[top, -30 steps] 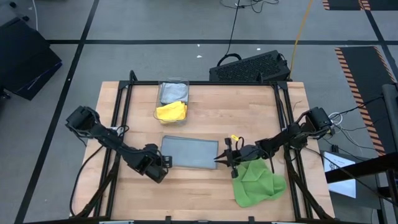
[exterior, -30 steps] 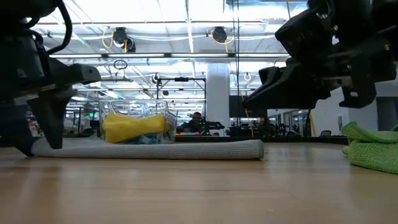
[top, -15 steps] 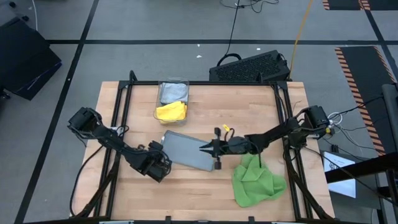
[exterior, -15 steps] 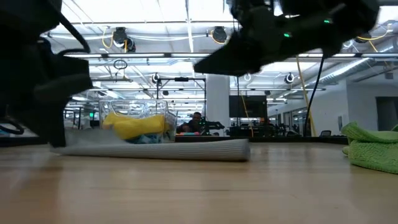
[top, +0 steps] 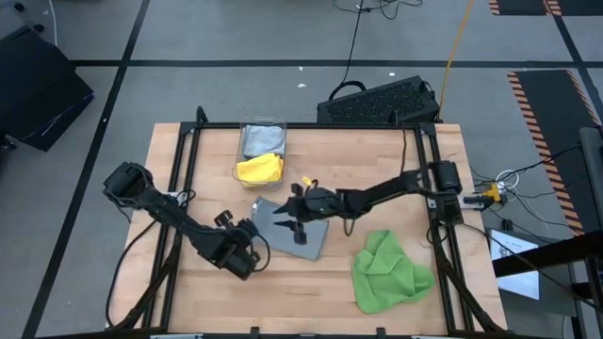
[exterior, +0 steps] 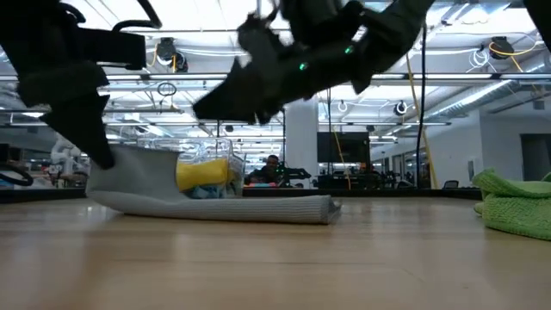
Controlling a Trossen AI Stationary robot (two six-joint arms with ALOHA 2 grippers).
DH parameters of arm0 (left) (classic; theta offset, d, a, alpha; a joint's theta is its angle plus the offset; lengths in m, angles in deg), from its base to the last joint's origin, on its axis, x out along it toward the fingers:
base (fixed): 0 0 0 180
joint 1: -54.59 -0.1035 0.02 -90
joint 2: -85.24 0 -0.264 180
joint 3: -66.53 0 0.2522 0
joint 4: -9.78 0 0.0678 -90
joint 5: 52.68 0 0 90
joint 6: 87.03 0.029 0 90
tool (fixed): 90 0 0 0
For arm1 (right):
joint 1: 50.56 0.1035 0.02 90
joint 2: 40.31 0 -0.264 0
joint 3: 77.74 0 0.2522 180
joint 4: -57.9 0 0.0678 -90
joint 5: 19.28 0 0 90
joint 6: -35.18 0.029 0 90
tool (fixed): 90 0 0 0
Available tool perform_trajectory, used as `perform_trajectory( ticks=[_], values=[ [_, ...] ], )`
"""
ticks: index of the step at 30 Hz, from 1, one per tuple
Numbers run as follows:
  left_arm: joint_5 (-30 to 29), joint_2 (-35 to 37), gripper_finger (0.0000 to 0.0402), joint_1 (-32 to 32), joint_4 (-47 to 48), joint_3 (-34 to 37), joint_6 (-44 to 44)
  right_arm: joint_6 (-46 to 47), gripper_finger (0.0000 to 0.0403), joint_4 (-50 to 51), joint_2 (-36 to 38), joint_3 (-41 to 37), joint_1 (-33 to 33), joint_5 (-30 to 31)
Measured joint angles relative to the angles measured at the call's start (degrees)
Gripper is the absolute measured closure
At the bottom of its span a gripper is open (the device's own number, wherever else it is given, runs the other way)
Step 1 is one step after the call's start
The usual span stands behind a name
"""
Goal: Fold microfiber towels
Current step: Fold the gray towel on the table
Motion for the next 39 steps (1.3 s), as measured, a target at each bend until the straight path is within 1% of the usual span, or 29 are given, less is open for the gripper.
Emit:
perform_trajectory(
  ticks=[2,4,8,12,14,18,21,24,28,31,35,39],
  values=[
    [0.8,0.0,0.04,0.9,-1.7,0.0,1.7,0.2,0.0238,2.5,-1.4,1.1,-0.5,-1.2],
    [0.8,0.0,0.04,1.9,-3.5,0.0,4.3,-1.5,0.0226,2.3,-2.3,1.3,-0.6,-1.4],
    [-1.3,0.0,0.04,2.9,-6.2,0.0,8.2,-10.4,0.0211,1.1,-2.9,1.4,-0.4,-2.9],
    [-2.4,0.0,0.04,3.0,-8.7,0.0,11.5,-18.0,0.0203,1.6,-2.9,2.2,-0.5,-7.0],
    [-2.4,0.0,0.0401,3.0,-9.1,0.0,12.9,-22.0,0.0199,4.0,-2.9,4.2,-0.7,-8.6],
    [-2.4,0.0,0.0401,3.0,-10.2,0.0,14.8,-31.1,0.0194,12.8,-3.6,10.3,-2.0,-12.1],
    [-2.4,0.0,0.0401,3.0,-10.3,0.0,15.4,-33.9,0.0191,17.7,-4.7,14.6,-3.7,-17.2],
    [-2.4,0.0,0.0401,3.0,-10.6,0.0,16.2,-36.7,0.0186,18.9,-6.1,17.6,-5.0,-20.4],
    [-2.5,0.0,0.0401,3.0,-10.8,0.0,17.6,-41.8,0.0175,19.0,-9.1,19.4,-5.8,-21.3],
    [-2.7,0.0,0.0401,3.0,-11.2,0.0,18.6,-43.7,0.0166,19.0,-11.2,21.3,-6.1,-23.3],
    [-2.7,0.0,0.0401,3.0,-11.4,0.0,18.8,-46.6,0.0156,21.0,-13.5,24.9,-6.4,-23.7],
    [-2.7,0.0,0.0401,3.0,-11.4,0.0,19.0,-50.0,0.0154,25.5,-15.3,28.3,-6.8,-28.1]
  ],
)
